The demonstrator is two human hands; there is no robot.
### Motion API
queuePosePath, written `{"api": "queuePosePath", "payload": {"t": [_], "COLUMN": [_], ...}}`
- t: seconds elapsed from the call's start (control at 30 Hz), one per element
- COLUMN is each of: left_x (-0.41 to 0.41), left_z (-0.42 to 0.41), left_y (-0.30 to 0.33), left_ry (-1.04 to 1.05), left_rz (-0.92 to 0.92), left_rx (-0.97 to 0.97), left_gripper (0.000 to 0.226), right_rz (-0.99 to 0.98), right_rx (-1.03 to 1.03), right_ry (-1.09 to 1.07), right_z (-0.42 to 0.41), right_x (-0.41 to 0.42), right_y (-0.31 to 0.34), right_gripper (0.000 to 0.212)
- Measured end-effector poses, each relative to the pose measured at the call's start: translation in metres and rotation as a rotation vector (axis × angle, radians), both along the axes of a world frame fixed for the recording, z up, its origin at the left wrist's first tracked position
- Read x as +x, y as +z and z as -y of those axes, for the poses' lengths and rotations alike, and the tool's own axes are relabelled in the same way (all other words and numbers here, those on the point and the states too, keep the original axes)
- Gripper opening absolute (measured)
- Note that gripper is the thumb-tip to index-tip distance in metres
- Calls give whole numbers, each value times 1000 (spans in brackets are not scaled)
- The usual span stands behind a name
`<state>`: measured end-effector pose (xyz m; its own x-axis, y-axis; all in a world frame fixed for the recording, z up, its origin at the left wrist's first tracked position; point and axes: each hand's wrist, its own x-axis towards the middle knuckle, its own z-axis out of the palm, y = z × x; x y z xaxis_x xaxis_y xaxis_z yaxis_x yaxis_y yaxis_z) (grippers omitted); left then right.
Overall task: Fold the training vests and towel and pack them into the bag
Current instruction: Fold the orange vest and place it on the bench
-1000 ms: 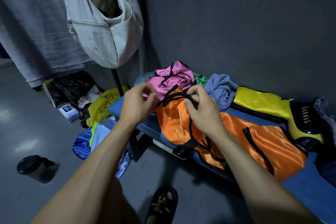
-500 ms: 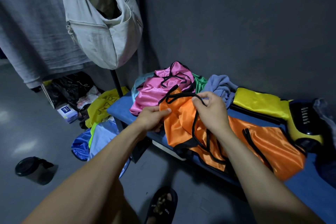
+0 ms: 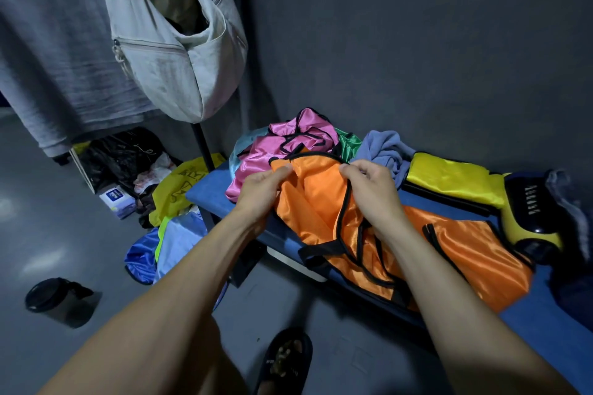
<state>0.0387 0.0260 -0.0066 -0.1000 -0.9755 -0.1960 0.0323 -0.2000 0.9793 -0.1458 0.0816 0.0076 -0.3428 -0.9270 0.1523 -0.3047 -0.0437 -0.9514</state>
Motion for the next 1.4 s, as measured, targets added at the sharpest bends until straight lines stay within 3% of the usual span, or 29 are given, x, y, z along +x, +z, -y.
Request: {"api": "queuePosePath", "payload": {"t": [0.1, 0.23, 0.37, 0.53, 0.67, 0.83, 1.07, 1.2, 1.4], "left_x": [8, 21, 27, 19, 18, 15, 9, 9, 12], "left_z": [-4, -10, -12, -20, -20, -28, -38, -38, -37], "left_y": [10, 18, 17, 21, 19, 24, 31, 33, 35], "left_ry": [-77, -65, 139, 130, 83, -4, -127, -126, -136], "left_rz": [-122, -262, 28, 299, 272, 213, 69, 46, 59], "left_rx": [37, -41, -359, -669, -605, -546, -432, -402, -403], "left_gripper": [28, 6, 21, 24, 22, 13, 19, 23, 22], "right_rz": [85, 118, 53, -38, -104, -139, -94, -347, -563], "right_rx": [-6, -20, -86, -197, -171, -268, -312, -359, -407], "right_ry": [-32, -68, -6, 80, 152, -26, 230, 189, 208], "right_z": [1, 3, -3, -7, -4, -6, -16, -15, -17], "right_x": [-2, -1, 7, 22, 26, 30, 43, 37, 32], "right_y": [0, 0, 3, 7, 2, 7, 2, -3, -2], "right_gripper": [35, 39, 32, 24, 25, 21, 7, 5, 10]}}
